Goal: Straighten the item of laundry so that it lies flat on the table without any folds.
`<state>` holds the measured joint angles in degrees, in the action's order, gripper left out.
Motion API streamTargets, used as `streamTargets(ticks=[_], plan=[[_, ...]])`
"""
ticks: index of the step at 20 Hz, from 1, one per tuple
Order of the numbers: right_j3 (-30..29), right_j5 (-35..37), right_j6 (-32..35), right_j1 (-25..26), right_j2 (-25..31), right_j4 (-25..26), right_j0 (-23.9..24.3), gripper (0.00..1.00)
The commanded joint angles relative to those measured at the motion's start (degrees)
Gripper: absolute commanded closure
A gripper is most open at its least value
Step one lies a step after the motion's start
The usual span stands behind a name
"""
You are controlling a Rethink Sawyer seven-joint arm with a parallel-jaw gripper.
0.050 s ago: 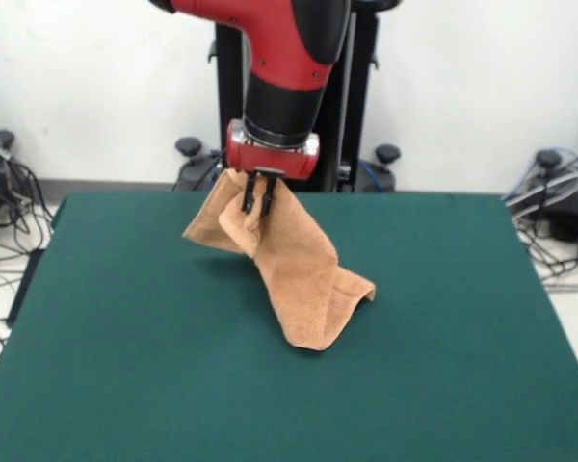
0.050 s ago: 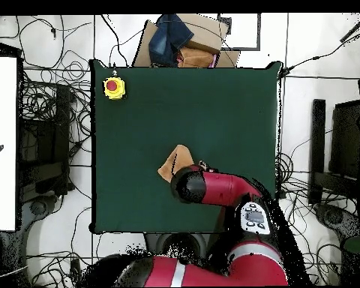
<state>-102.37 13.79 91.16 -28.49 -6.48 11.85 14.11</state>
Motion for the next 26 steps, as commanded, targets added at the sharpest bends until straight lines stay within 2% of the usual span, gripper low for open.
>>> streamTargets(ticks=[1, 4, 7, 9, 16, 26], plan=[[-1.17, -1.41, 10.77, 2.15, 1.06, -1.41, -0.63, 1.0], [-0.35, -0.78, 10.07, 1.89, 1.34, -1.35, -0.42, 1.0], [3.2, 1.88, 7.45, 3.5, 3.18, -1.34, 0.82, 1.0], [3.07, 2.95, 7.18, 2.88, 3.69, -1.63, 1.13, 1.0], [0.28, 11.8, 7.43, -5.88, 3.26, -3.92, -0.49, 1.0], [-1.06, 24.19, 13.11, -15.34, -2.42, -6.66, -8.38, 1.0]])
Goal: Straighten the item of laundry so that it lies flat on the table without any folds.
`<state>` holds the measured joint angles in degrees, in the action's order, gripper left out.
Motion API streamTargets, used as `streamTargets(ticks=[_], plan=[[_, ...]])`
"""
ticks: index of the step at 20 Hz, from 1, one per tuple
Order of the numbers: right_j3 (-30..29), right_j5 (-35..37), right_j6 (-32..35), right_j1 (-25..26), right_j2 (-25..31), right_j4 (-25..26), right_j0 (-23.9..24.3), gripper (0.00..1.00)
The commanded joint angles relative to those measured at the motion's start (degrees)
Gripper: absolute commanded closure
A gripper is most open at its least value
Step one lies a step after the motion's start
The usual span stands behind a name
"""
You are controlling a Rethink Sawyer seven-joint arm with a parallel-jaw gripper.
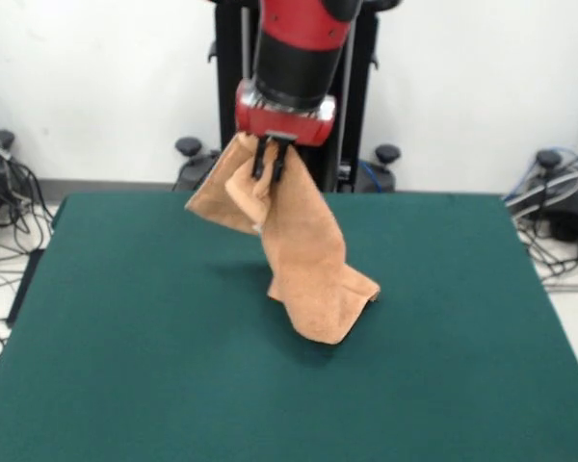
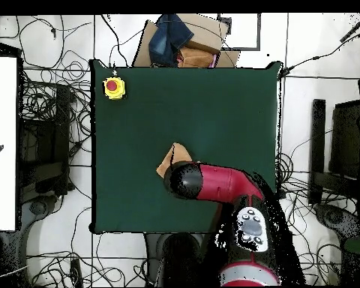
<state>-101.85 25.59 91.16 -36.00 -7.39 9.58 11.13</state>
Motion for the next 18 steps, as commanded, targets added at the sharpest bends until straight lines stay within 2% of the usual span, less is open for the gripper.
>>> streamTargets(ticks=[1, 6, 10, 18], plan=[[-1.62, 13.2, 13.49, -8.2, -1.62, -4.86, -5.8, 1.0], [-3.19, 13.22, 17.57, -8.9, -2.55, -7.36, -9.28, 1.0], [-3.59, 12.58, 17.4, -8.67, -2.99, -8.64, -10.33, 1.0], [-5.66, 0.98, 14.93, -2.37, -0.69, -9.95, -7.58, 1.0]])
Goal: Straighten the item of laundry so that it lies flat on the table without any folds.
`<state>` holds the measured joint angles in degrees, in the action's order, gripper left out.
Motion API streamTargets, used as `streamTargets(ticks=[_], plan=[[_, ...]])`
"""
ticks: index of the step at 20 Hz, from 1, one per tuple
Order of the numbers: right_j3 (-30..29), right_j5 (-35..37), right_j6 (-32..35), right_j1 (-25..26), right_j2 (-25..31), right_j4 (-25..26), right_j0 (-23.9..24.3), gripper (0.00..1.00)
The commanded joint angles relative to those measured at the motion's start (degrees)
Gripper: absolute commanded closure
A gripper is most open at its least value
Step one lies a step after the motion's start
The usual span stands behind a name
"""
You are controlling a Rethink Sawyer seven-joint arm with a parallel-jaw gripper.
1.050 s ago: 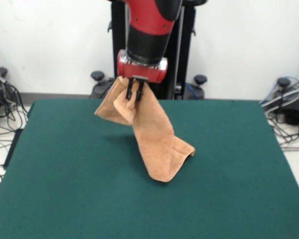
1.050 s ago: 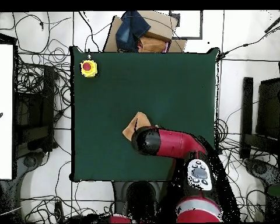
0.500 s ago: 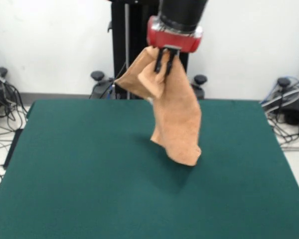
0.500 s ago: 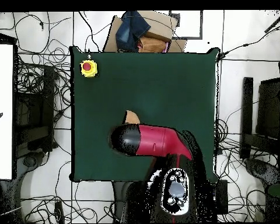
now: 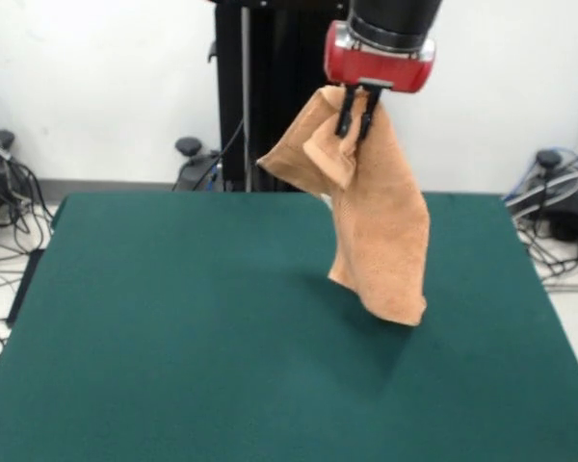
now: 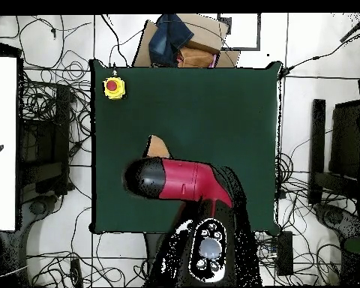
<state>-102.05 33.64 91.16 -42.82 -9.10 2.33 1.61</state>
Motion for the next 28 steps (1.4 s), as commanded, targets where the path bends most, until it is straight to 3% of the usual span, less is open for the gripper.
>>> streamTargets(ticks=[1, 5, 10, 22, 28], plan=[[-5.79, -7.76, 14.64, 4.7, 1.38, -2.9, 2.35, 1.0], [-6.44, -10.58, 14.08, 6.04, 2.04, -3.06, 3.22, 1.0], [-6.34, -19.15, 13.04, 11.71, 4.42, -2.21, 6.09, 1.0], [-5.43, -22.35, 12.59, 14.73, 4.36, -2.59, 6.42, 1.0], [-5.91, -21.18, 12.97, 13.77, 4.19, -3.14, 5.62, 1.0]])
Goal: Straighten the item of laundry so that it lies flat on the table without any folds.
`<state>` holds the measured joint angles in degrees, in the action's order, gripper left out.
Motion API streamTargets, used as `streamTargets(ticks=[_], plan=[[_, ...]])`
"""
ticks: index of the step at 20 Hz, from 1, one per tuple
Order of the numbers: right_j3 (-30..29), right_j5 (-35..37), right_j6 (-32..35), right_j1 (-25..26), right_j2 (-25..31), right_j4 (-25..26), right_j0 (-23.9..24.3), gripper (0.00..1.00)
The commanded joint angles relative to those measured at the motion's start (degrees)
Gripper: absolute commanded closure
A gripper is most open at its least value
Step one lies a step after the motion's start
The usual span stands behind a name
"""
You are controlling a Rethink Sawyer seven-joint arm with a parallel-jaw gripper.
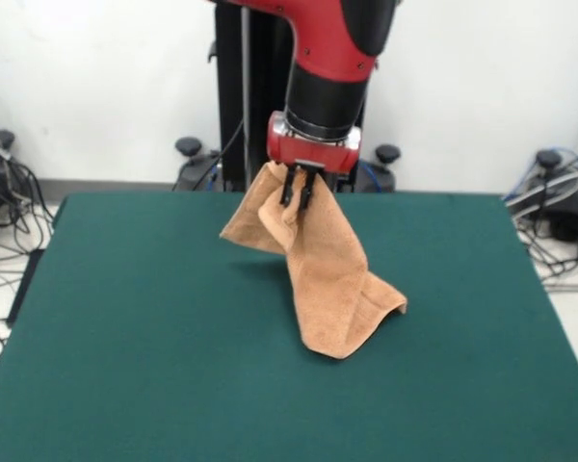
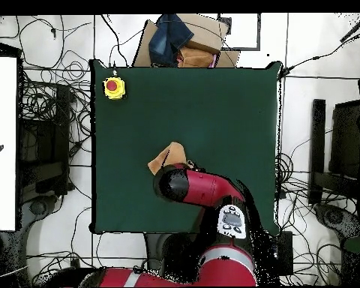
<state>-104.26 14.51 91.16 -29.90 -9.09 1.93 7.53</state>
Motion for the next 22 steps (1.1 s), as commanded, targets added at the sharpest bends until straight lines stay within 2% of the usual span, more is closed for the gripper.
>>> streamTargets(ticks=[1, 5, 8, 14, 22], plan=[[-3.6, -1.94, 12.91, 0.88, 4.19, -2.76, -0.23, 1.0], [-4.08, -1.48, 13.26, 0.4, 4.32, -3.11, -0.54, 1.0], [-4.91, -0.45, 15.16, -0.74, 3.85, -4.5, -2.63, 1.0], [-6.31, 4.21, 19.88, -4.15, 0.01, -9.2, -10.38, 1.0], [-6.98, 5.3, 23.06, -3.83, -2.82, -16.57, -17.72, 1.0]])
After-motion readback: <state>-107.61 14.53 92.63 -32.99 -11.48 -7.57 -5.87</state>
